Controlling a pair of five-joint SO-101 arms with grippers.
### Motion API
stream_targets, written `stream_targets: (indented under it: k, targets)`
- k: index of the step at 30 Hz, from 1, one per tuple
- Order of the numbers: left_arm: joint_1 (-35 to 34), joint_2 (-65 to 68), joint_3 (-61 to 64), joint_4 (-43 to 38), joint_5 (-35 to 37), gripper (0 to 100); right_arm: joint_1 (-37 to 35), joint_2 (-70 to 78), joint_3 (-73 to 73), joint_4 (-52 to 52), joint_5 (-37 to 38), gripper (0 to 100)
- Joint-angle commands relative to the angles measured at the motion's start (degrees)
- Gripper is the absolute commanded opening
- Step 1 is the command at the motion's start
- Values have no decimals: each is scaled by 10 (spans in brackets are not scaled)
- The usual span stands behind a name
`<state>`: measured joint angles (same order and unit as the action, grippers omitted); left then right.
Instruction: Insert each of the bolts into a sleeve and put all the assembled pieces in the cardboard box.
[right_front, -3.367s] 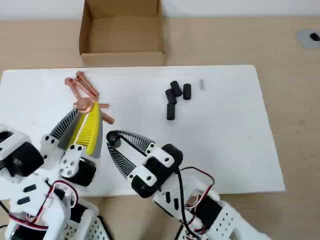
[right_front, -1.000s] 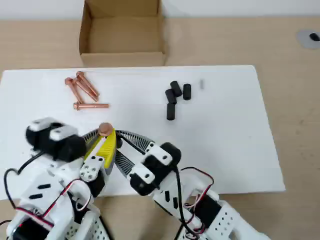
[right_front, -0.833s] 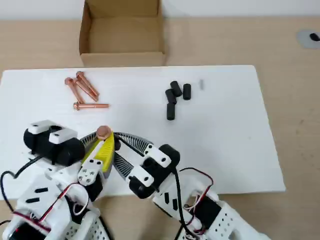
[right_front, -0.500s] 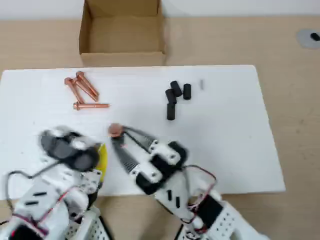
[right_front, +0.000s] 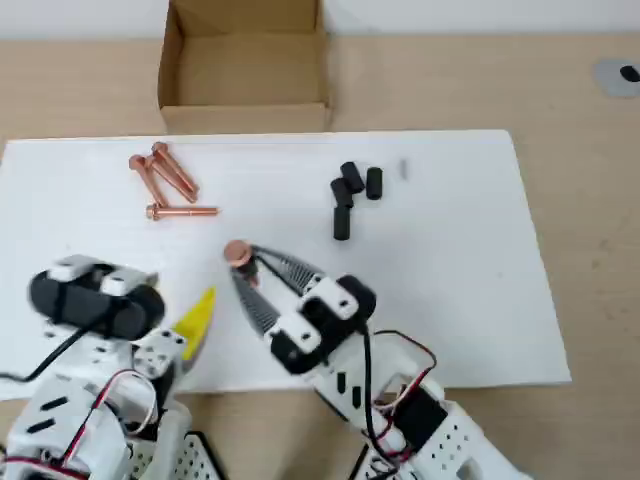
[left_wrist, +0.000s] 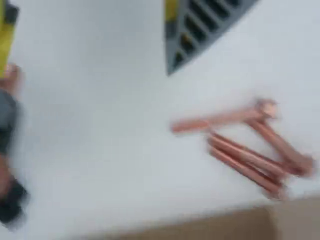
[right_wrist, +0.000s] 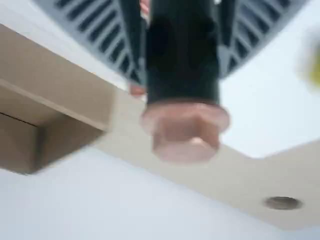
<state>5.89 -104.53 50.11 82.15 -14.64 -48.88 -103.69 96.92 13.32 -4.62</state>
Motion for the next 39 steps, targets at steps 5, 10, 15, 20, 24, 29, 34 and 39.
stream_targets:
  k: [5, 10, 15, 20, 24, 29, 34, 39]
  targets:
    - [-147, 1, -22, -83, 69, 226, 98, -48, -85, 40, -4, 9]
    - [-189, 1, 47, -110, 122, 107, 113, 25, -167, 55, -4, 9]
    - [-189, 1, 132, -203, 122, 57, 129, 238, -312, 18, -5, 9]
    - [-191, 1, 196, -276, 122, 29, 163, 467, -465, -45, -40, 9]
    - [-189, 1, 244, -316, 84, 3, 175, 609, -551, -121, -45, 9]
    - [-193, 1, 305, -389, 78, 3, 176, 759, -623, -194, -45, 9]
    - [-191, 1, 373, -456, 78, 3, 211, 926, -747, -213, -79, 9]
    - [-189, 1, 419, -496, 81, 3, 237, 1082, -895, -212, -99, 9]
